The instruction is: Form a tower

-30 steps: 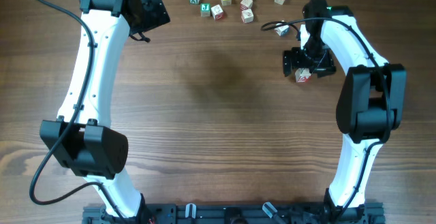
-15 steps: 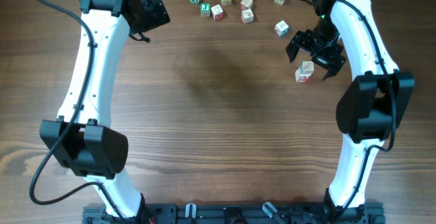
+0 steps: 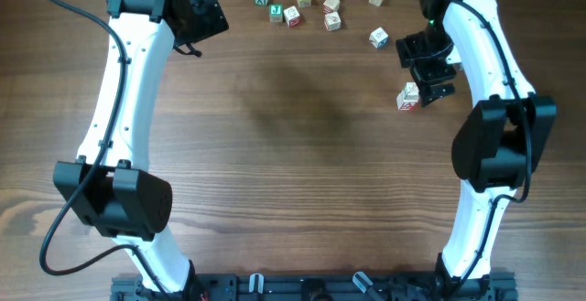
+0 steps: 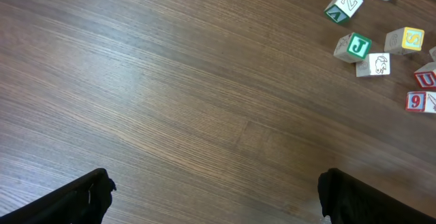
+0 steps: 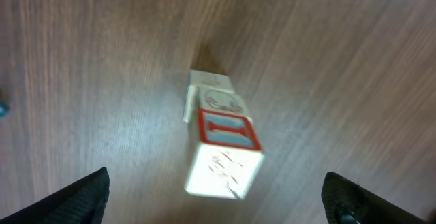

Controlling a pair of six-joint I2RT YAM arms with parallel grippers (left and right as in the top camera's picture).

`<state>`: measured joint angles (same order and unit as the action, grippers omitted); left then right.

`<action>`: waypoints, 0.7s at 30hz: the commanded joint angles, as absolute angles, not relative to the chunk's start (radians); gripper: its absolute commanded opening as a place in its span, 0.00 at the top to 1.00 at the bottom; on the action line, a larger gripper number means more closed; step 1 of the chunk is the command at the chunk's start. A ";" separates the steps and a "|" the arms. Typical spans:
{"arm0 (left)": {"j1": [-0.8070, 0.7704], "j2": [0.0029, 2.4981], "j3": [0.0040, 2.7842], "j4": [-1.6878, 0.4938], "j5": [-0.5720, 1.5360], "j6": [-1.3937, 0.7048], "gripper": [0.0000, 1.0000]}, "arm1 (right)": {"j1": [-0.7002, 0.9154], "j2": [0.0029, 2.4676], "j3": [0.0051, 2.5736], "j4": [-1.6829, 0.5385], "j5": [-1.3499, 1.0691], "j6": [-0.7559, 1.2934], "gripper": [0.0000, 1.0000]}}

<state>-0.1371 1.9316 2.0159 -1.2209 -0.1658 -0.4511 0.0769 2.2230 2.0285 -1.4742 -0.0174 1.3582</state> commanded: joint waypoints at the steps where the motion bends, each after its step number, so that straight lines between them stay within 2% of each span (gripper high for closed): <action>1: -0.135 1.906 2.014 -1.221 -0.161 -0.453 0.00 | 0.075 2.224 1.966 -1.425 0.007 1.387 0.00; 9: -0.135 1.907 2.014 -1.220 -0.161 -0.453 0.00 | 0.078 2.224 1.847 -1.256 -0.028 1.306 0.00; 21: -0.135 1.906 2.014 -1.221 -0.161 -0.453 0.00 | 0.089 2.224 1.838 -1.236 -0.034 1.307 0.00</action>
<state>-0.1371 1.9316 2.0159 -1.2205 -0.1658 -0.4511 0.0784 2.2234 1.8503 -1.2362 -0.0257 1.3151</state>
